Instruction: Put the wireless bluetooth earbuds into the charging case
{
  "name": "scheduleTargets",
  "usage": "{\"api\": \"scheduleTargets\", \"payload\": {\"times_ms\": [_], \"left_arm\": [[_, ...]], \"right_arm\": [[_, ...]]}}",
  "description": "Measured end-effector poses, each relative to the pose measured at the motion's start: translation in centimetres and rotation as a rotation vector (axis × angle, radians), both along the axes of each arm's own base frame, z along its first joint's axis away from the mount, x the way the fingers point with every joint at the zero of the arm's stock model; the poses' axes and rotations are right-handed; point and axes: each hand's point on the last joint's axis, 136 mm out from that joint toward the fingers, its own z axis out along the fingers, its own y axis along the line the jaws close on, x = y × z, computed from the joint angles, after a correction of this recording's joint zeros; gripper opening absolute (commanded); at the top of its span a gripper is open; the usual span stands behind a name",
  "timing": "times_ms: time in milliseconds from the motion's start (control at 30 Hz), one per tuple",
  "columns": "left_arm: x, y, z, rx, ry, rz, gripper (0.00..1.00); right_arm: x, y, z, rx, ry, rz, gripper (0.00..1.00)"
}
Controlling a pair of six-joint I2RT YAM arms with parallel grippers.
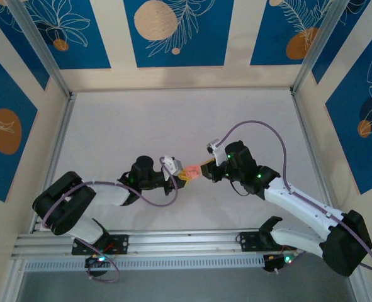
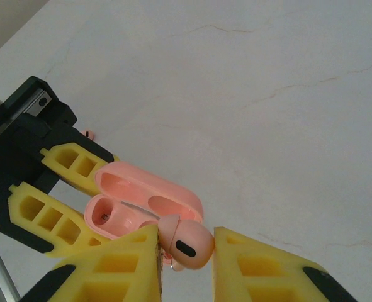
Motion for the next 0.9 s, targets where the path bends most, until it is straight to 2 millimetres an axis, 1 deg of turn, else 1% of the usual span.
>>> {"api": "scheduleTargets", "payload": {"times_ms": [233,600,900], "left_arm": [[-0.1,0.0,0.1,-0.005,0.007,-0.005,0.13],[-0.2,-0.1,1.2,-0.026,-0.005,-0.007,0.13],[-0.2,0.0,1.5,-0.029,-0.007,-0.002,0.14]], "right_arm": [[-0.3,0.5,-0.2,-0.013,-0.01,0.026,0.24],[0.1,1.0,-1.1,-0.04,-0.011,0.036,0.24],[0.2,1.4,-1.2,-0.046,-0.028,0.049,0.24]]}}
